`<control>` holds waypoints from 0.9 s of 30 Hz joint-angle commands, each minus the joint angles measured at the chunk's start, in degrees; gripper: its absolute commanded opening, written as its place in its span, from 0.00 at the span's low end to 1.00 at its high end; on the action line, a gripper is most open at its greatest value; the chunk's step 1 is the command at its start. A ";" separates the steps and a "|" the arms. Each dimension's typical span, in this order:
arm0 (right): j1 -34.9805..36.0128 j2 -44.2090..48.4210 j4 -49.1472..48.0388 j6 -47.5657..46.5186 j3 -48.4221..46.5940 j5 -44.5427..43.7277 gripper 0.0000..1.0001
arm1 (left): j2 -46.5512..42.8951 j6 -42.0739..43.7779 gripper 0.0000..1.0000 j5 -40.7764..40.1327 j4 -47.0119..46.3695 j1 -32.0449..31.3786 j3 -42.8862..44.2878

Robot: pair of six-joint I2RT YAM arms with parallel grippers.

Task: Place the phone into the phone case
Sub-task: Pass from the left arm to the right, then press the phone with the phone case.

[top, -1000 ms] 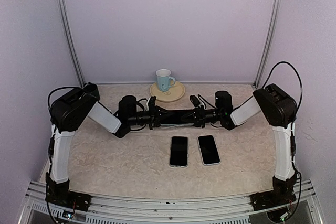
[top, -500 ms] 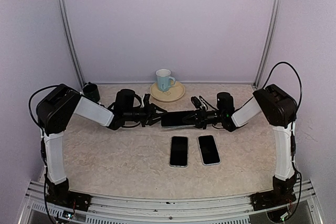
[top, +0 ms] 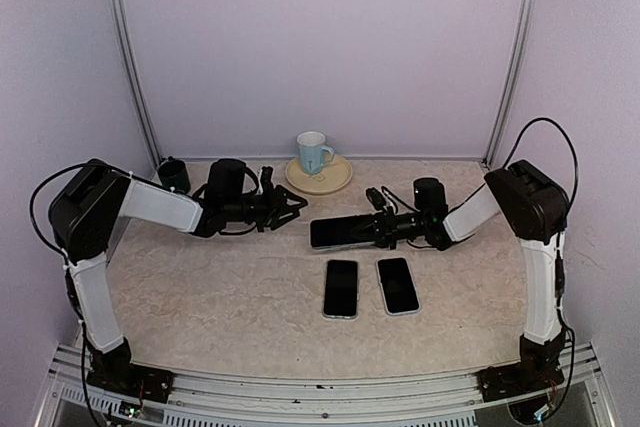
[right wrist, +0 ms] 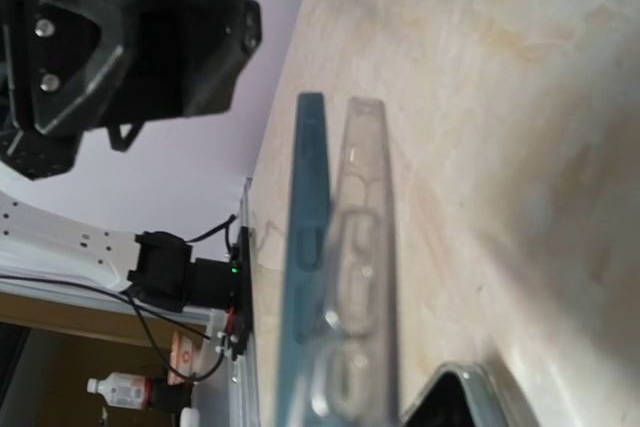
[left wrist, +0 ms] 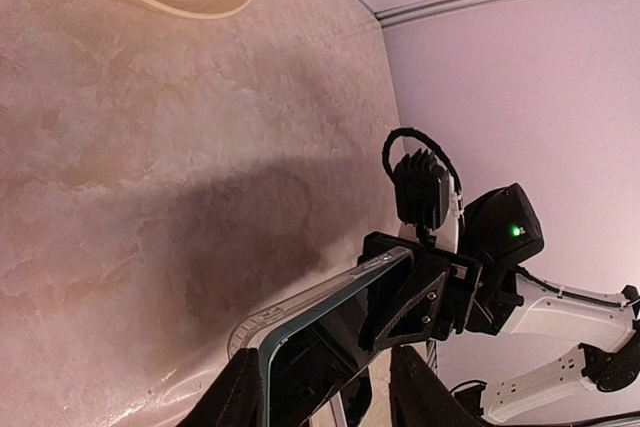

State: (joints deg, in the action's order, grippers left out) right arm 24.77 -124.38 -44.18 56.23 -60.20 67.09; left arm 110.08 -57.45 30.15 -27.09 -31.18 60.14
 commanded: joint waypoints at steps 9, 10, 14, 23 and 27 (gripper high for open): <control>-0.96 8.76 10.87 -10.71 -0.14 -1.25 0.00 | -10.89 6.66 0.55 -6.31 3.69 0.59 -2.83; -0.96 9.44 12.38 -11.81 -0.15 -1.51 0.00 | -11.52 6.97 0.56 -6.62 3.73 0.59 -3.10; -0.96 13.32 19.10 -17.12 -0.27 -3.40 0.00 | -14.97 8.54 0.66 -7.79 3.80 0.59 -4.41; -0.95 24.23 25.69 -24.49 3.56 -4.91 0.01 | -20.57 12.84 0.97 -4.81 0.95 0.43 -7.03; -0.79 28.91 28.60 -28.09 5.01 -5.01 0.01 | -22.86 14.36 0.99 -2.99 -0.35 -0.21 -8.14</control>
State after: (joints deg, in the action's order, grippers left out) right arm 24.29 -100.64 -18.17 33.56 -56.16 61.69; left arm 90.13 -46.15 24.71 -24.62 -30.92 53.12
